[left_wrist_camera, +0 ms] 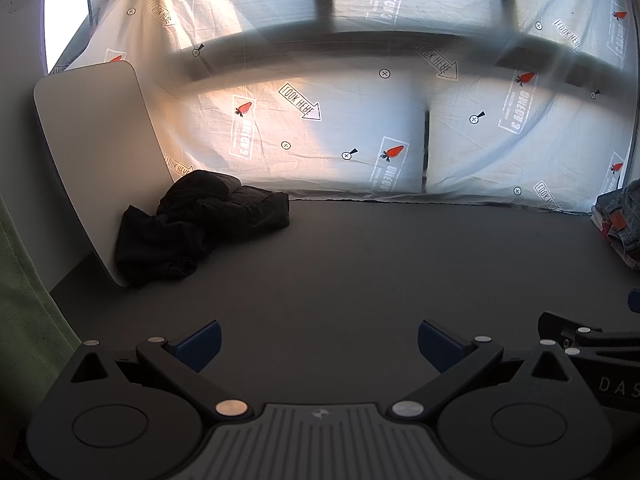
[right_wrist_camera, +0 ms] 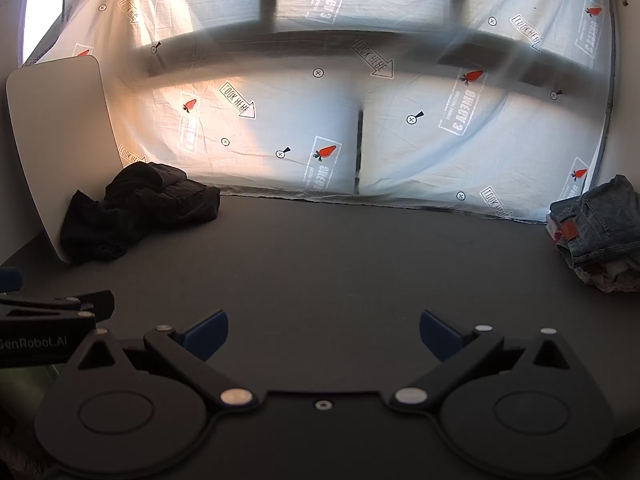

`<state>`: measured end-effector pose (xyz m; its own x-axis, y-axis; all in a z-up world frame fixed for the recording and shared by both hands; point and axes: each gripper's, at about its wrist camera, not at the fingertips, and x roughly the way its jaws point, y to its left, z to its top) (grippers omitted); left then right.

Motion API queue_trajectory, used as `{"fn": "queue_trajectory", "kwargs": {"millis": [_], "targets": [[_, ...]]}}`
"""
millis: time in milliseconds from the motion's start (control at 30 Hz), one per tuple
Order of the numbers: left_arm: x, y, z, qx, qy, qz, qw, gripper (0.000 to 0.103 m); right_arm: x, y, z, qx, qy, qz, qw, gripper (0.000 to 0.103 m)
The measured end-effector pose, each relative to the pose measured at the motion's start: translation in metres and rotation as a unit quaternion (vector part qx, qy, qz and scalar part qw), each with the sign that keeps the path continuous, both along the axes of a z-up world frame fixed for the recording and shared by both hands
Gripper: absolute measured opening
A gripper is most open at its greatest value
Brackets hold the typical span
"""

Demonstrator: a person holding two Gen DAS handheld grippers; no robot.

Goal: Fold clothes

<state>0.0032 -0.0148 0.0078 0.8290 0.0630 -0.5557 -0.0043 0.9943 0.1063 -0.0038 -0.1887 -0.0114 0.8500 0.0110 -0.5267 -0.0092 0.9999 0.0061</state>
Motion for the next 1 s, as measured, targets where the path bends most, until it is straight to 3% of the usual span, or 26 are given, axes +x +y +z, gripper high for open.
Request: {"fn": "queue_trajectory", "kwargs": {"millis": [133, 367, 500, 600, 733, 900, 1000], "targets": [[-0.002, -0.011, 0.0, -0.005, 0.002, 0.004, 1.0, 0.103, -0.001, -0.015, 0.001, 0.003, -0.001, -0.005, 1.0, 0.103], [-0.004, -0.04, -0.003, -0.048, 0.012, 0.012, 0.9987, 0.103, 0.004, -0.061, -0.008, 0.026, -0.005, -0.011, 1.0, 0.103], [0.004, -0.058, -0.006, -0.043, 0.016, 0.03, 0.9985, 0.103, 0.008, -0.089, -0.014, 0.05, -0.021, -0.01, 0.998, 0.103], [0.015, -0.064, -0.007, -0.055, 0.04, 0.03, 0.9972, 0.103, 0.02, -0.106, -0.019, 0.064, -0.02, -0.014, 0.998, 0.103], [0.036, -0.066, -0.007, -0.064, 0.046, 0.041, 0.996, 0.103, 0.041, -0.112, -0.023, 0.047, -0.027, -0.021, 0.998, 0.103], [0.076, -0.051, -0.02, -0.069, 0.054, 0.073, 0.9935, 0.103, 0.083, -0.102, -0.031, 0.028, -0.024, -0.021, 0.999, 0.102], [0.109, -0.03, -0.028, -0.089, 0.067, 0.095, 0.9892, 0.103, 0.117, -0.085, -0.034, 0.016, -0.025, -0.013, 0.999, 0.095]]}}
